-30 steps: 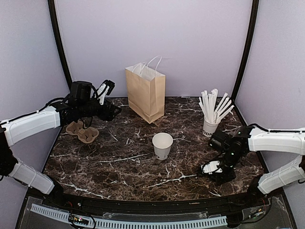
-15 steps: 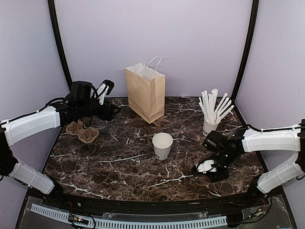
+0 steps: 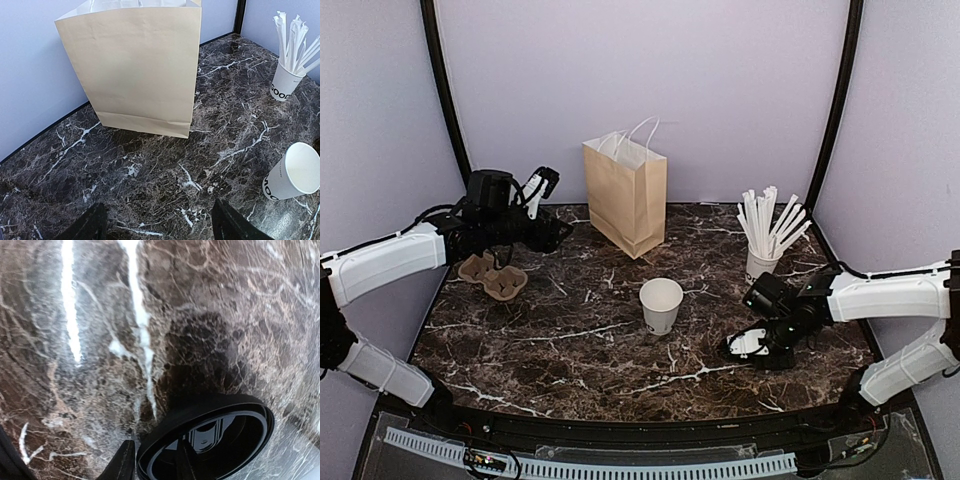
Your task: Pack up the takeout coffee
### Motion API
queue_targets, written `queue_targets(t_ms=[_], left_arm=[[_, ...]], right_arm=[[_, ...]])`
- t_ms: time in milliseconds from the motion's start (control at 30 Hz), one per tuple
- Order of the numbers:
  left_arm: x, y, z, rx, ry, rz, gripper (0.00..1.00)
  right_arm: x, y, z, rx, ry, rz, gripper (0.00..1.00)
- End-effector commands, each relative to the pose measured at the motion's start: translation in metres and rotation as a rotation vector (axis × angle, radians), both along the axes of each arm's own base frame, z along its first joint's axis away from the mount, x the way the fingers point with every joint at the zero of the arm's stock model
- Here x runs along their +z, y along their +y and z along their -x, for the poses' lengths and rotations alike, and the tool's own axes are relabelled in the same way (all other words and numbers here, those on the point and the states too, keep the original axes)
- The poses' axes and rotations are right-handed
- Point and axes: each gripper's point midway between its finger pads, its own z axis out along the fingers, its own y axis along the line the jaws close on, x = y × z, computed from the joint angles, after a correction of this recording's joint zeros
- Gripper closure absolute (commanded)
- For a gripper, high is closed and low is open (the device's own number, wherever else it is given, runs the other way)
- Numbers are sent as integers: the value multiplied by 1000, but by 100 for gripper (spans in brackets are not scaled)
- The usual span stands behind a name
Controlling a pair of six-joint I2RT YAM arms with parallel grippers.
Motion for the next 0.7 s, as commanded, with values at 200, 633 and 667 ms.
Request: queue_targets(t_ms=[200,633,667], left_arm=[[10,0,5,-10,-30,11,25],[73,-30,36,-164,-271,246,1],[73,-33,41,-173,-283,255,1]], right_arm=[[-5,0,-11,-63,-68,-2,87],[139,94,-8,24,70,-492,94],[153,104,-7,38,84,-537,94]])
